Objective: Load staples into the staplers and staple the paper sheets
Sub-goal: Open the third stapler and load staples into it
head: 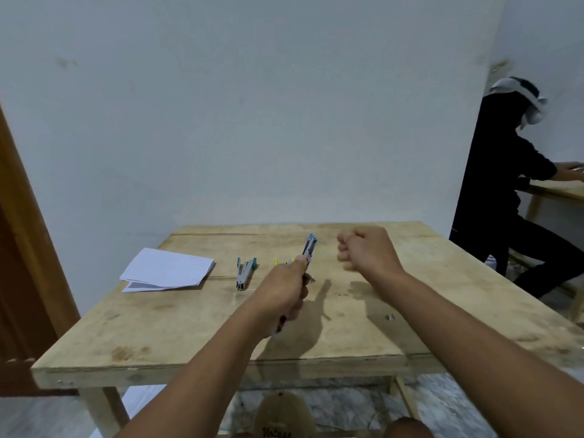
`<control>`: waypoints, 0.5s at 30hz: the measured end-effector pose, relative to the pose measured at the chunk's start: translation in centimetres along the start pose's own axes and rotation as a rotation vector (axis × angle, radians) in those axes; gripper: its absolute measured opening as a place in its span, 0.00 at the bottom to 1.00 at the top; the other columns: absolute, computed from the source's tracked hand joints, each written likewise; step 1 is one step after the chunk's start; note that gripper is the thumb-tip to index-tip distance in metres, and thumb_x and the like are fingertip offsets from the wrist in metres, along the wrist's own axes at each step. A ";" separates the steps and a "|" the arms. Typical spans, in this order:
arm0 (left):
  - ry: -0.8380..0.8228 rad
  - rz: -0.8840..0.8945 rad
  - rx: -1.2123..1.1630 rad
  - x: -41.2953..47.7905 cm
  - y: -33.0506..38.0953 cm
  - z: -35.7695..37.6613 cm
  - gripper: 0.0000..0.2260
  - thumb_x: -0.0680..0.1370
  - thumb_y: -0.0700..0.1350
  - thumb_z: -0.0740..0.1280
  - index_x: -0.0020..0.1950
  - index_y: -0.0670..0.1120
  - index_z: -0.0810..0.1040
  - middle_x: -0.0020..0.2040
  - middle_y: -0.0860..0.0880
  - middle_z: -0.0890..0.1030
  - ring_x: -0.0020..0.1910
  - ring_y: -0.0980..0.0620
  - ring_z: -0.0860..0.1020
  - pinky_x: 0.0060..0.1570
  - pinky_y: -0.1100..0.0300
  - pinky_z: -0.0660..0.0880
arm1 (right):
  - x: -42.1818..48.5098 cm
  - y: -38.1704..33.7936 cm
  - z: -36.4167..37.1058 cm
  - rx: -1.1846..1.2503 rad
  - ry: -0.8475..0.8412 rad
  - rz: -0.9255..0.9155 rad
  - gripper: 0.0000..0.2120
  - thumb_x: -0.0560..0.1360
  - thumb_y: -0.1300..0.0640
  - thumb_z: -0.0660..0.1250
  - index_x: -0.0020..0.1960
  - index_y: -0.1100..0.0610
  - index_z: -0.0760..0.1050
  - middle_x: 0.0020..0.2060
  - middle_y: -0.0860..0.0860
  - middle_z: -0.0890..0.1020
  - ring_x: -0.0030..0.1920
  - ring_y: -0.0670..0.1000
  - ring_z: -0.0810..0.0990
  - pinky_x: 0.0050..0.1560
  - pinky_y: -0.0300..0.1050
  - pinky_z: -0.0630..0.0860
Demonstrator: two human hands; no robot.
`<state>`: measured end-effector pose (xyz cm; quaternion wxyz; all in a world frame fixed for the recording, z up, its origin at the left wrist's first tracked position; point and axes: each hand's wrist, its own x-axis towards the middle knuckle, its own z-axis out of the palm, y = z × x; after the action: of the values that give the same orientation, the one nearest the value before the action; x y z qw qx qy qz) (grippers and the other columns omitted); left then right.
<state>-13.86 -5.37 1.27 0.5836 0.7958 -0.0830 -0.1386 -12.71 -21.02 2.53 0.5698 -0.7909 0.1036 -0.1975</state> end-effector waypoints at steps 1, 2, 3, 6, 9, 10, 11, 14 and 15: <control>0.108 0.139 0.405 -0.1 0.1 0.0 0.20 0.84 0.53 0.48 0.47 0.43 0.73 0.36 0.44 0.78 0.32 0.46 0.77 0.31 0.56 0.71 | -0.1 -0.1 0.2 0.312 -0.064 0.287 0.12 0.79 0.61 0.57 0.45 0.64 0.76 0.39 0.60 0.79 0.38 0.57 0.79 0.42 0.55 0.77; 0.197 0.275 0.775 -0.3 0.2 0.1 0.19 0.84 0.53 0.47 0.50 0.43 0.72 0.44 0.42 0.81 0.39 0.43 0.78 0.38 0.52 0.72 | -0.5 -0.2 0.4 0.575 -0.137 0.504 0.15 0.81 0.59 0.54 0.48 0.68 0.74 0.40 0.63 0.79 0.38 0.59 0.78 0.41 0.55 0.76; 0.245 0.370 1.024 -0.4 0.4 0.2 0.17 0.84 0.52 0.47 0.51 0.44 0.70 0.48 0.42 0.80 0.41 0.43 0.76 0.39 0.51 0.69 | -0.9 -0.2 0.5 0.763 -0.188 0.632 0.18 0.82 0.56 0.52 0.50 0.70 0.73 0.39 0.64 0.79 0.38 0.60 0.78 0.41 0.55 0.78; 0.275 0.483 1.293 -0.7 1.7 0.4 0.08 0.83 0.44 0.48 0.48 0.46 0.63 0.50 0.42 0.79 0.37 0.45 0.68 0.37 0.52 0.64 | -1.4 0.1 0.7 0.998 -0.218 0.684 0.21 0.83 0.55 0.49 0.45 0.70 0.71 0.29 0.63 0.79 0.35 0.57 0.74 0.36 0.53 0.80; 0.301 0.504 1.389 -0.2 2.5 0.4 0.08 0.84 0.44 0.49 0.49 0.46 0.64 0.50 0.43 0.80 0.38 0.44 0.70 0.36 0.53 0.64 | -1.5 -0.3 0.6 1.011 -0.237 0.669 0.21 0.84 0.55 0.48 0.47 0.71 0.71 0.37 0.65 0.78 0.40 0.61 0.77 0.42 0.60 0.80; 0.315 0.518 1.429 0.1 2.6 0.4 0.08 0.84 0.44 0.50 0.50 0.46 0.66 0.50 0.44 0.80 0.39 0.43 0.73 0.36 0.53 0.63 | -1.5 -0.5 0.4 1.008 -0.246 0.669 0.21 0.84 0.55 0.48 0.49 0.71 0.71 0.40 0.65 0.78 0.41 0.62 0.77 0.46 0.60 0.78; 0.318 0.528 1.454 0.4 2.6 0.5 0.07 0.84 0.44 0.51 0.52 0.46 0.67 0.50 0.44 0.81 0.42 0.43 0.76 0.36 0.54 0.63 | -1.5 -0.5 0.2 1.009 -0.251 0.664 0.21 0.84 0.55 0.48 0.50 0.71 0.71 0.41 0.66 0.78 0.41 0.62 0.78 0.49 0.59 0.77; 0.313 0.551 1.466 0.8 2.4 0.7 0.06 0.84 0.44 0.52 0.52 0.46 0.67 0.51 0.44 0.81 0.48 0.41 0.79 0.36 0.54 0.63 | -1.3 -0.6 -0.2 1.029 -0.252 0.650 0.21 0.84 0.55 0.48 0.51 0.72 0.71 0.41 0.66 0.79 0.36 0.61 0.79 0.50 0.57 0.77; 0.314 0.548 1.449 0.8 2.5 0.7 0.07 0.84 0.45 0.51 0.52 0.45 0.68 0.52 0.44 0.81 0.49 0.41 0.79 0.37 0.54 0.63 | -1.2 -0.6 -0.4 1.037 -0.254 0.638 0.22 0.84 0.56 0.49 0.52 0.73 0.72 0.42 0.67 0.79 0.35 0.61 0.80 0.52 0.57 0.77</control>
<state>-13.27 -7.04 3.33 -0.0617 0.9393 -0.2621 0.2127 -13.99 -20.68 2.94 0.9186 -0.3587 0.1571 0.0535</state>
